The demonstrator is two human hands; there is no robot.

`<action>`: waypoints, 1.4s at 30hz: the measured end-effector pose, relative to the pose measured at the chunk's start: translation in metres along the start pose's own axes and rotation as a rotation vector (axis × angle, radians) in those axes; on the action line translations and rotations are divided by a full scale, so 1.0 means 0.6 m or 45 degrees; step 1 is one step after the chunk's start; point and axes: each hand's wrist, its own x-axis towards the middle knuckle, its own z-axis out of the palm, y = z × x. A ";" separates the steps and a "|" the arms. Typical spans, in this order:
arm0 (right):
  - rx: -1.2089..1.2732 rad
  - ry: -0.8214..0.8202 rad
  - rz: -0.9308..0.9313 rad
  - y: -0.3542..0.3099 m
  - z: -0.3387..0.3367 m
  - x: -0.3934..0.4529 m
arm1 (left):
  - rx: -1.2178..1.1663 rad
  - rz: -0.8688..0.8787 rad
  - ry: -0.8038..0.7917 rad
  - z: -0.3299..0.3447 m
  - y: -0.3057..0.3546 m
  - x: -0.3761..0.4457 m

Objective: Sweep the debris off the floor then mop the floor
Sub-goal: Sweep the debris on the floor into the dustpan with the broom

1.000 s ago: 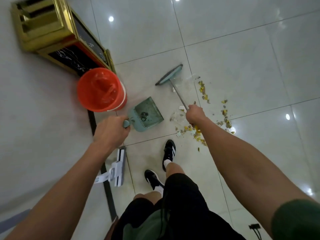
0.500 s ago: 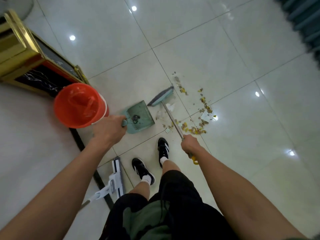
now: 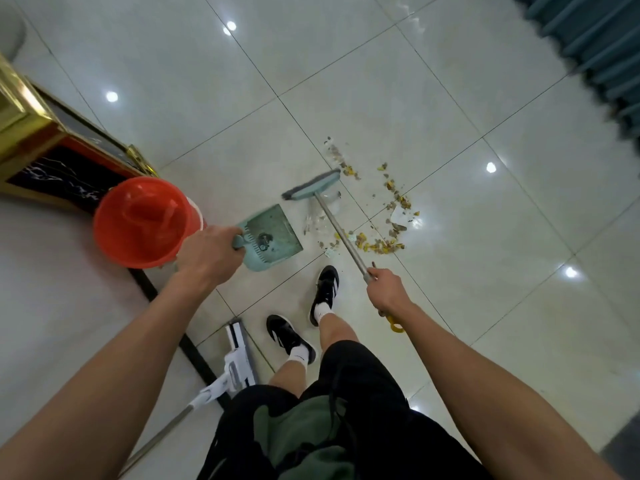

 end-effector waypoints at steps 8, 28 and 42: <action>0.004 0.055 -0.172 -0.069 -0.057 0.097 | 0.006 -0.066 0.036 -0.028 0.011 0.062; -0.151 -0.105 0.110 -0.181 -0.197 0.335 | 0.088 -0.088 -0.002 -0.067 0.112 0.220; 0.029 -0.240 0.303 -0.018 0.005 0.103 | 0.128 -0.013 0.041 -0.027 0.091 0.081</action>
